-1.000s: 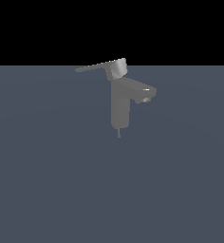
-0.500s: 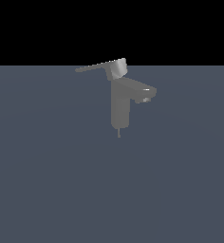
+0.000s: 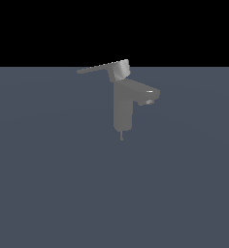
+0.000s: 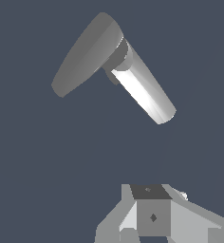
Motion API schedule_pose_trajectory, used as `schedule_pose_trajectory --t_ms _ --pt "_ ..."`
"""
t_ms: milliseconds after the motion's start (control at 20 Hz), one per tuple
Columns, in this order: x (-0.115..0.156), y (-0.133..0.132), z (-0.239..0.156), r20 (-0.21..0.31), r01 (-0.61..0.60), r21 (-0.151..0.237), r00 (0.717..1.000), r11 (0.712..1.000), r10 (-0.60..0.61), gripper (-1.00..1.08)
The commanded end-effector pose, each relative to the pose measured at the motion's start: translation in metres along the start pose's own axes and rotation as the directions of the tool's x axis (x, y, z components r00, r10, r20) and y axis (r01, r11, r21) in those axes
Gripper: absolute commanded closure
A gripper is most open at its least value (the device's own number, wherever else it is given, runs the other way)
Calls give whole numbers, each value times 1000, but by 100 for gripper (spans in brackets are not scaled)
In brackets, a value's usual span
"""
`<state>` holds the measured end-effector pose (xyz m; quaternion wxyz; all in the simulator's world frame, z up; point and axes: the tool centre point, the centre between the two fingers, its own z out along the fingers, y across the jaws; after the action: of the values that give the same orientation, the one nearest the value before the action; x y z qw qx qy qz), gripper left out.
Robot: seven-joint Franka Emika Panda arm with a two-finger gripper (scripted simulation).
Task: Turn on the faucet by rotating a designated handle.
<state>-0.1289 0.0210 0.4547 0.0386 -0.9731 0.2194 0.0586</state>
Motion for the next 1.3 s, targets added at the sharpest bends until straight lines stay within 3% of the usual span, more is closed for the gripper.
schedule_pose_trajectory --t_ms 0,300,600,900,1250 --pt "14 -11 7 12 -63 -1 998 998 63 108" --pt "47 -36 28 31 -211 -17 977 977 212 108" --pt "78 -62 55 34 -356 -46 933 934 357 108" --pt "106 -88 86 16 -490 -79 870 868 493 108" --pt "134 -118 126 -31 -630 -112 775 769 631 108"
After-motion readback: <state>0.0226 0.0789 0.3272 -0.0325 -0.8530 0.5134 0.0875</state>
